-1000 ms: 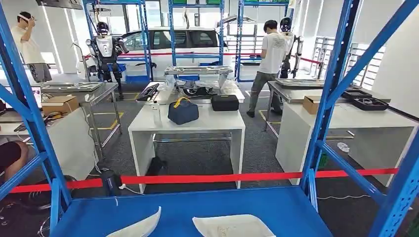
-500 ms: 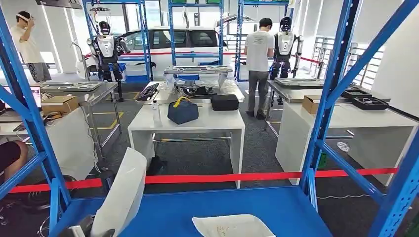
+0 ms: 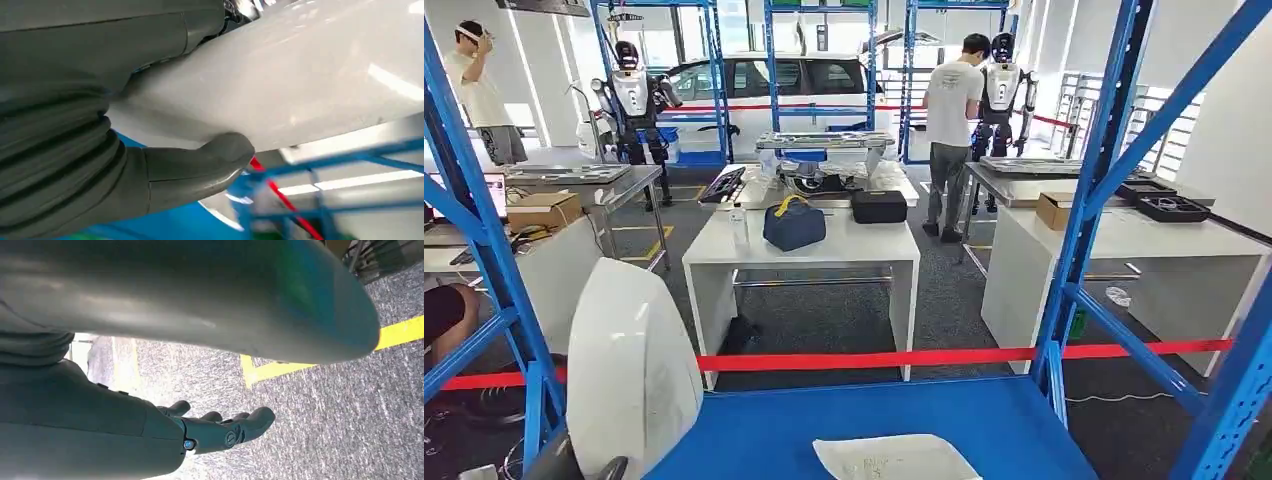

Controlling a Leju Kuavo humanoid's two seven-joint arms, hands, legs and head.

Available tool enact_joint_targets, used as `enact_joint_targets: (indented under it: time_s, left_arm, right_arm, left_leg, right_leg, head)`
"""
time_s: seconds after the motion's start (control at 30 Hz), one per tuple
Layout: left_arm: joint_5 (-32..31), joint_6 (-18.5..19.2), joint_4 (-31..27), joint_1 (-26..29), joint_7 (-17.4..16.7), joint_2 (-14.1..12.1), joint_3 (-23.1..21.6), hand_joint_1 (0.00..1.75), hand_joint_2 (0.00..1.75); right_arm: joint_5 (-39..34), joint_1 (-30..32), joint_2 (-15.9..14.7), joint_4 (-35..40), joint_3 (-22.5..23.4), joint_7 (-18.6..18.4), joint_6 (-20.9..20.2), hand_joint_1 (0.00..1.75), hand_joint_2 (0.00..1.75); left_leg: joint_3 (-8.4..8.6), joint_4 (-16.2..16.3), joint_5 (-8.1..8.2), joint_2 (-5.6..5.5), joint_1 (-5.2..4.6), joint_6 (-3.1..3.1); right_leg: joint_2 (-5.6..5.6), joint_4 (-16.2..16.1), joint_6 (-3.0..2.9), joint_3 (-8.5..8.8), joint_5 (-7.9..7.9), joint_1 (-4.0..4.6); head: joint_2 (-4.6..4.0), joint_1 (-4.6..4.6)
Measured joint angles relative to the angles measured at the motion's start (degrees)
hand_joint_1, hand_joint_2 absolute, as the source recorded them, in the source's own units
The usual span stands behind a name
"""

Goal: Take the parts from the cabinet and place them on the table.

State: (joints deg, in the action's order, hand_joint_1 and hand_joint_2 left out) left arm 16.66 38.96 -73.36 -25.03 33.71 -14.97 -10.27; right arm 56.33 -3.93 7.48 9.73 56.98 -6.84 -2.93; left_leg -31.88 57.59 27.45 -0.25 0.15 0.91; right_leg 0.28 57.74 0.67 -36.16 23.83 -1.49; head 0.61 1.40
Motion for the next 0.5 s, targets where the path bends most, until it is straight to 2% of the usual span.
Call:
enact_joint_targets:
  time_s: [0.13,0.23,0.3,0.33,0.37,0.4,0.43,0.47,0.5]
  left_arm:
    - [10.94,5.97,-4.38,2.48,-2.91,0.22,1.75,1.75,1.75]
    - [14.02,7.63,-6.89,3.81,-3.94,0.50,2.71,1.75,1.75]
    - [15.28,8.47,-8.10,4.70,-4.31,0.74,3.30,1.75,1.75]
    - [15.67,8.69,-8.86,5.24,-4.51,0.96,3.54,1.75,1.75]
    - [15.73,8.82,-9.49,5.72,-4.55,1.24,3.69,1.75,1.75]
    - [15.73,8.93,-9.97,6.08,-4.70,1.53,3.80,1.75,1.75]
    - [15.73,8.95,-10.46,6.54,-4.75,1.75,4.00,1.75,1.75]
    - [15.73,8.99,-10.76,7.05,-4.81,1.90,4.13,1.75,1.75]
    - [15.73,9.04,-10.92,7.54,-4.90,2.01,4.26,1.75,1.75]
  right_arm:
    - [0.09,0.00,0.11,0.00,0.39,-0.09,-0.02,0.00,0.00]
    - [0.15,-0.04,0.15,0.00,0.41,-0.02,-0.02,0.00,0.00]
    - [0.17,-0.01,0.17,0.00,0.46,0.00,-0.02,0.00,0.00]
    - [0.17,0.03,0.24,0.00,0.50,0.04,-0.02,0.00,0.00]
    - [0.18,0.03,0.24,0.00,0.55,0.09,-0.02,0.00,0.00]
    - [0.18,0.03,0.24,0.00,0.57,0.13,-0.02,0.00,0.00]
    - [0.20,0.01,0.24,0.00,0.63,0.13,-0.04,0.00,0.00]
    - [0.20,0.01,0.28,0.00,0.66,0.11,-0.04,0.00,0.00]
    - [0.20,0.01,0.28,0.00,0.68,0.11,-0.04,0.00,0.00]
  left_leg:
    - [-0.20,0.16,0.14,0.00,-0.34,-0.21]
    - [-0.64,0.32,0.30,-0.03,-0.56,-0.54]
    - [-0.64,0.45,0.21,-0.02,-0.75,-0.93]
    - [-0.21,0.38,-0.27,-0.02,-0.80,-1.21]
    - [-0.08,-0.42,-1.04,0.11,-0.11,-1.73]
    - [-0.23,-0.58,-1.40,0.34,-0.23,-1.98]
    - [-0.57,-0.58,-1.66,0.36,-0.24,-2.36]
    - [-0.95,-0.43,-1.75,0.42,-0.30,-2.43]
    - [-1.41,-0.24,-1.89,0.50,-0.47,-2.50]
  right_leg:
    - [-0.03,-0.10,0.26,0.01,-0.10,-0.15]
    - [-0.08,-0.12,0.64,0.05,-0.16,-0.43]
    - [-0.08,-0.22,1.00,0.16,-0.39,-0.64]
    - [0.00,-0.37,1.37,0.21,-0.79,-0.62]
    - [-0.01,-0.04,1.51,-0.03,-0.33,-0.70]
    - [-0.08,1.13,1.40,-0.47,1.30,-0.62]
    - [-0.08,4.81,1.17,-1.78,4.67,-0.45]
    - [-0.07,9.79,1.06,-3.52,7.77,-0.28]
    - [-0.06,14.71,1.02,-5.15,10.21,-0.13]
  head:
    - [0.00,0.02]
    - [0.00,0.02]
    - [0.00,0.02]
    - [0.00,0.02]
    - [0.00,0.00]
    - [0.00,-0.02]
    - [0.00,-0.04]
    - [0.00,-0.11]
    - [0.00,-0.11]
